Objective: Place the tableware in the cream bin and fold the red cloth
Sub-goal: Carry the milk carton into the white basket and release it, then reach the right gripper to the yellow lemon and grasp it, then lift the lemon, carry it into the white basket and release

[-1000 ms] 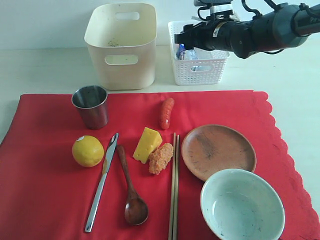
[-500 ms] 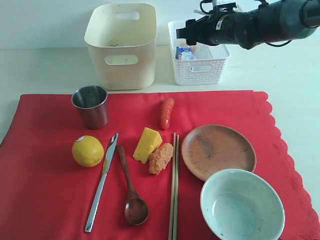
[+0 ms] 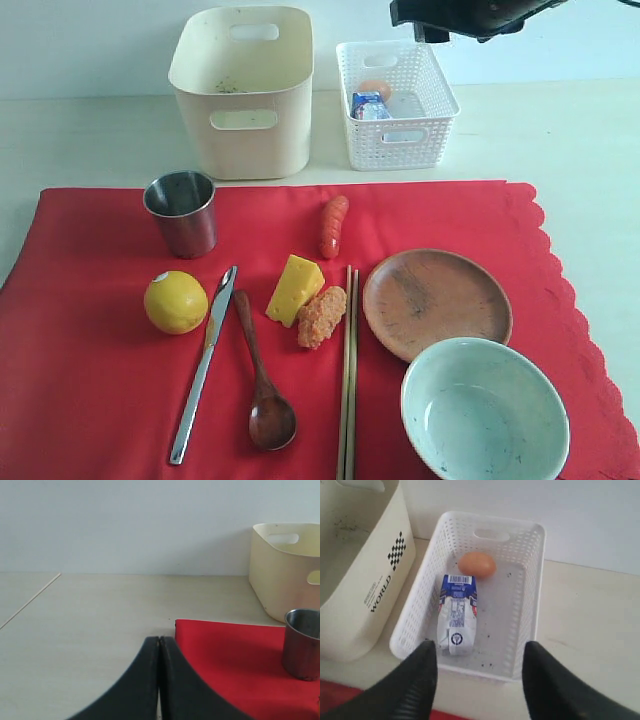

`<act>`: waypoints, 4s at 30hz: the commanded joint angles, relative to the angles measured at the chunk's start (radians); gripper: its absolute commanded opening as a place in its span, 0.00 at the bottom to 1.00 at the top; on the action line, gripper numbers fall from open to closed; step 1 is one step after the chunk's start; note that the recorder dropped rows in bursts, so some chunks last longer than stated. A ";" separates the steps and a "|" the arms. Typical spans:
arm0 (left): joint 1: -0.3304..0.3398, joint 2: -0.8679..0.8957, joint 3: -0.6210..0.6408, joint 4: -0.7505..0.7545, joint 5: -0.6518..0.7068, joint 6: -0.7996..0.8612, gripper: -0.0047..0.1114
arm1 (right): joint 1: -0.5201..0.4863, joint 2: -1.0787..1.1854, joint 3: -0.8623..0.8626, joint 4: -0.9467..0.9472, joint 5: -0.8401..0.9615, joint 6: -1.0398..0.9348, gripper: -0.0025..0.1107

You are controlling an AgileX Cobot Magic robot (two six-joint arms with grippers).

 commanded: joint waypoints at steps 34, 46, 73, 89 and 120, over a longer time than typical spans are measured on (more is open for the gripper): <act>0.001 -0.005 0.000 -0.008 -0.003 0.000 0.04 | 0.491 -0.060 -0.003 0.044 0.272 -0.117 0.02; 0.001 -0.005 0.000 -0.008 -0.003 0.000 0.04 | 0.570 0.097 -0.003 0.052 0.261 -0.076 0.02; 0.001 -0.005 0.000 -0.008 -0.003 0.000 0.04 | 0.648 0.264 -0.003 0.107 0.018 -0.078 0.64; 0.001 -0.005 0.000 -0.008 -0.003 0.000 0.04 | 0.648 0.360 -0.003 0.130 -0.057 -0.093 0.62; 0.001 -0.005 0.000 -0.008 -0.003 0.000 0.04 | 0.640 0.024 -0.003 0.082 0.122 -0.207 0.02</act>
